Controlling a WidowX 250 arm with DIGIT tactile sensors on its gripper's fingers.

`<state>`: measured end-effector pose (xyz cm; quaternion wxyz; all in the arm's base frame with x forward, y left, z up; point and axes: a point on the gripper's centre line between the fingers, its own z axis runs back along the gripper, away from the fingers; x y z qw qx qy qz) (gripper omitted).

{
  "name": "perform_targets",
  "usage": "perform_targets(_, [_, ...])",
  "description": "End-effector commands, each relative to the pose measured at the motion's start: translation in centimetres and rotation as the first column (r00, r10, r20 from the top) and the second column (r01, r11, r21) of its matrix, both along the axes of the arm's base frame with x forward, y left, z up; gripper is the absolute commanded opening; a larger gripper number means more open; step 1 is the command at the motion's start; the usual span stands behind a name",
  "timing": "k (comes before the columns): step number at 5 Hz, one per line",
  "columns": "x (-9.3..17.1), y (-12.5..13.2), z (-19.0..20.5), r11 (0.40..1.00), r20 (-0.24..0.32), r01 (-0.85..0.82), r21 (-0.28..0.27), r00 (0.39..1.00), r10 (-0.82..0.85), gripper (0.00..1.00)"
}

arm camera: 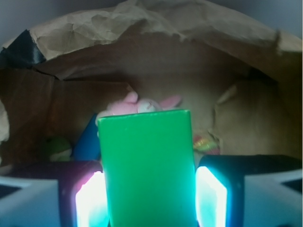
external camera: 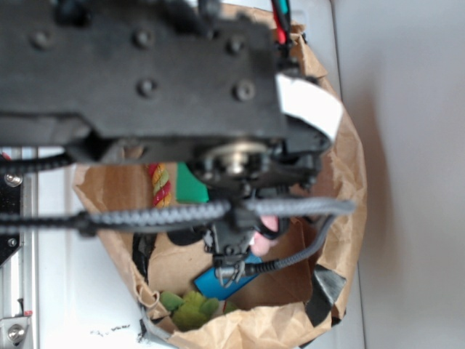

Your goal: Grab the green block.

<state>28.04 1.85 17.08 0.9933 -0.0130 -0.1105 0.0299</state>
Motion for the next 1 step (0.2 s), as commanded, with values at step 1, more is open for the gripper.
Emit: perform_targets(1, [-1.27,0.93,3.61,0.998,0.012,-0.056,0.011,0.998,0.056,0.0])
